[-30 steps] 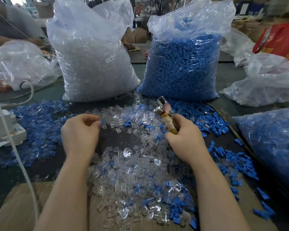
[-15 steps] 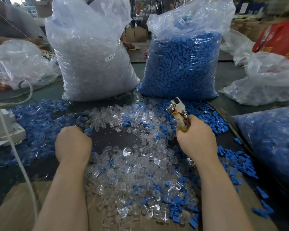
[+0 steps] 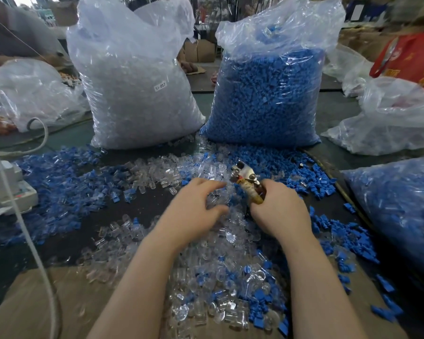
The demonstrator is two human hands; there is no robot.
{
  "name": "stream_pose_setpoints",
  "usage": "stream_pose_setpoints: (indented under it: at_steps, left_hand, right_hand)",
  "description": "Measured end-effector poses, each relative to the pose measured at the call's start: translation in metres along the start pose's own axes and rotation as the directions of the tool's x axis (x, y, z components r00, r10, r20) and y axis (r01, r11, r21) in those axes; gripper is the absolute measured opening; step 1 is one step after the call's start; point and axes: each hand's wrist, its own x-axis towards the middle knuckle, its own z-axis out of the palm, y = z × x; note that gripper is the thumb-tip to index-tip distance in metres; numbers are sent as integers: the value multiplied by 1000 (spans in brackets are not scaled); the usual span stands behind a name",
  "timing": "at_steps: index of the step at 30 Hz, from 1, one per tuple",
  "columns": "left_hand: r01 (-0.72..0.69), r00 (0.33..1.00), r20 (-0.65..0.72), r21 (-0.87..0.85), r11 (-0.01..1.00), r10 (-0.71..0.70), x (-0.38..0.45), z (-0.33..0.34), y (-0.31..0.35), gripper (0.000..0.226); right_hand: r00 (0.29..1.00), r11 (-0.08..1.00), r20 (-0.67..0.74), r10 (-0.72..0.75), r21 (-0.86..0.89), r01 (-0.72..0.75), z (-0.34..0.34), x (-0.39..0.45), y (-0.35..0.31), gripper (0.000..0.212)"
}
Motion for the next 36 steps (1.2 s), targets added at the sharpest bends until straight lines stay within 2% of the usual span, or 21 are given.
stream_pose_setpoints:
  at_steps: [2, 6, 9, 13, 16, 20, 26, 32, 36]
  left_hand:
    - [-44, 998, 56, 19, 999, 42, 2, 8, 2, 51]
    - [-22, 999, 40, 51, 998, 20, 2, 9, -1, 43]
    - [52, 999, -16, 30, 998, -52, 2, 6, -5, 38]
    - [128, 987, -103, 28, 991, -124, 1, 3, -10, 19]
    - [156, 981, -116, 14, 988, -153, 1, 0, -15, 13]
    - [187, 972, -146, -10, 982, -186, 1, -4, -17, 7]
    - [234, 952, -208, 10, 972, -227, 2, -6, -21, 6]
    - [233, 953, -207, 27, 972, -222, 4, -7, -22, 6]
    - [225, 956, -201, 27, 974, -215, 4, -7, -22, 4]
  right_hand:
    - [999, 999, 15, -45, 13, 45, 2, -1, -2, 12]
    - [998, 998, 23, -61, 0, 61, 4, -2, -4, 13]
    - [1000, 1000, 6, -25, -13, 25, 4, -1, -3, 13]
    - [997, 998, -45, 58, -34, -59, 3, 0, 1, 12]
    - [990, 991, -63, 127, -26, -129, 2, 1, 5, 12]
    - [981, 984, -91, 171, 59, -166, -1, 3, 8, 13]
    - [985, 975, -139, 102, 211, -72, -5, 4, 8, 18]
    - [997, 996, 44, -61, 68, 58, -2, 3, 0, 14]
    - [1000, 1000, -4, 0, -13, 0, 4, 2, -4, 12]
